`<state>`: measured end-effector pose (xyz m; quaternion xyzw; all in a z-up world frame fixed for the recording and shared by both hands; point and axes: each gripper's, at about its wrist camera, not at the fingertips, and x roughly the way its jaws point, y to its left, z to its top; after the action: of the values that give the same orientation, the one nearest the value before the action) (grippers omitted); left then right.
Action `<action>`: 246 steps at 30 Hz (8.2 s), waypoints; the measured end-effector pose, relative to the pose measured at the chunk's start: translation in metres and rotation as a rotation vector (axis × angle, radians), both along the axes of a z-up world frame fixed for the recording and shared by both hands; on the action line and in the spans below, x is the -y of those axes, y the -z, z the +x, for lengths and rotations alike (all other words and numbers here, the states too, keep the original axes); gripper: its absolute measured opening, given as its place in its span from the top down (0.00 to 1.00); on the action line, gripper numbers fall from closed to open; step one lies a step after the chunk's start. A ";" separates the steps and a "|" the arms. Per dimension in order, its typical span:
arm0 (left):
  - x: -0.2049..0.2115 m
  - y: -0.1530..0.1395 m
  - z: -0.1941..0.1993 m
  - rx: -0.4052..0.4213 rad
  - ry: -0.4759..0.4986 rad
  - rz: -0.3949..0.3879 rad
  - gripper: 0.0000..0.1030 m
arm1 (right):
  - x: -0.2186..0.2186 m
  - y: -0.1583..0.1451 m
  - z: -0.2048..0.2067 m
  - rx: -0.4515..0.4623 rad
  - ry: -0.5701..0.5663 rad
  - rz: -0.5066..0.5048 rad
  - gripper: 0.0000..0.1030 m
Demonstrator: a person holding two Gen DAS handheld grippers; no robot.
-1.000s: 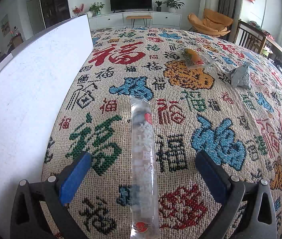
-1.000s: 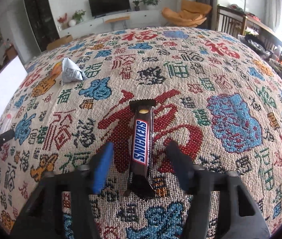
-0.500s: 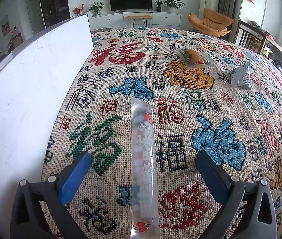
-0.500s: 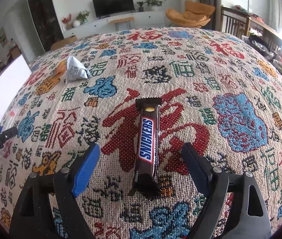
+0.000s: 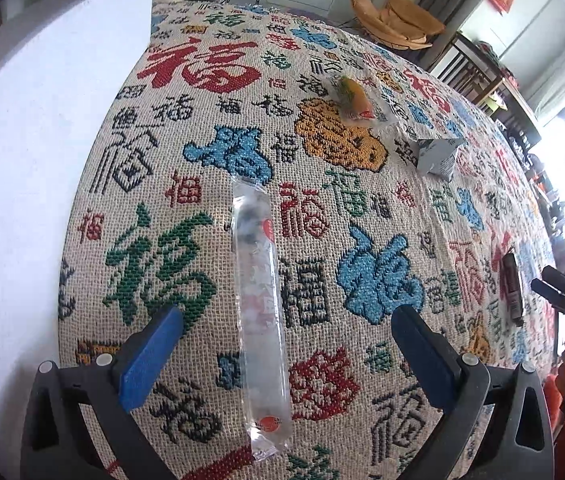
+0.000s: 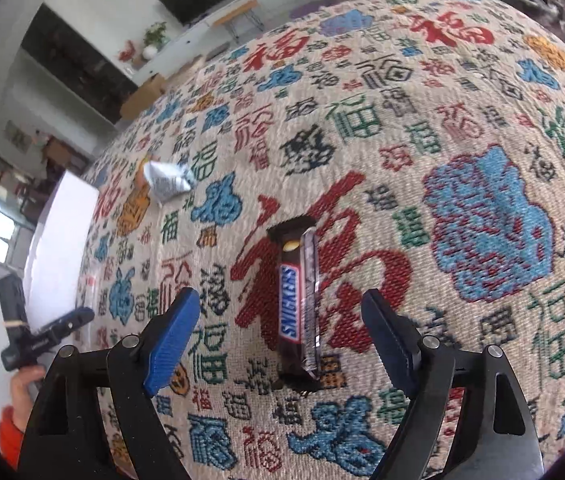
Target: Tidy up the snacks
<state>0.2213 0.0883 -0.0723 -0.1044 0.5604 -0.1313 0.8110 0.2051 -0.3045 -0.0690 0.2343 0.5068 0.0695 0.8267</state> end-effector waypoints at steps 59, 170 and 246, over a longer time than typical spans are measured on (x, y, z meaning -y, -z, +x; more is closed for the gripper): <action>-0.231 -0.121 -0.153 0.469 -0.503 0.146 0.12 | -0.406 -0.122 -0.023 0.357 -0.684 -0.093 0.29; 0.102 0.009 -0.015 0.286 0.020 0.265 0.12 | -0.079 0.024 -0.021 0.202 -0.182 -0.459 0.14; 0.103 0.015 0.002 0.274 0.055 0.273 0.00 | -0.109 -0.011 0.027 0.325 -0.324 -0.155 0.63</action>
<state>0.2232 -0.0146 -0.0873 0.0407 0.4599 -0.0893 0.8825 0.2325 -0.1959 -0.0580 0.0717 0.4017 0.1989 0.8910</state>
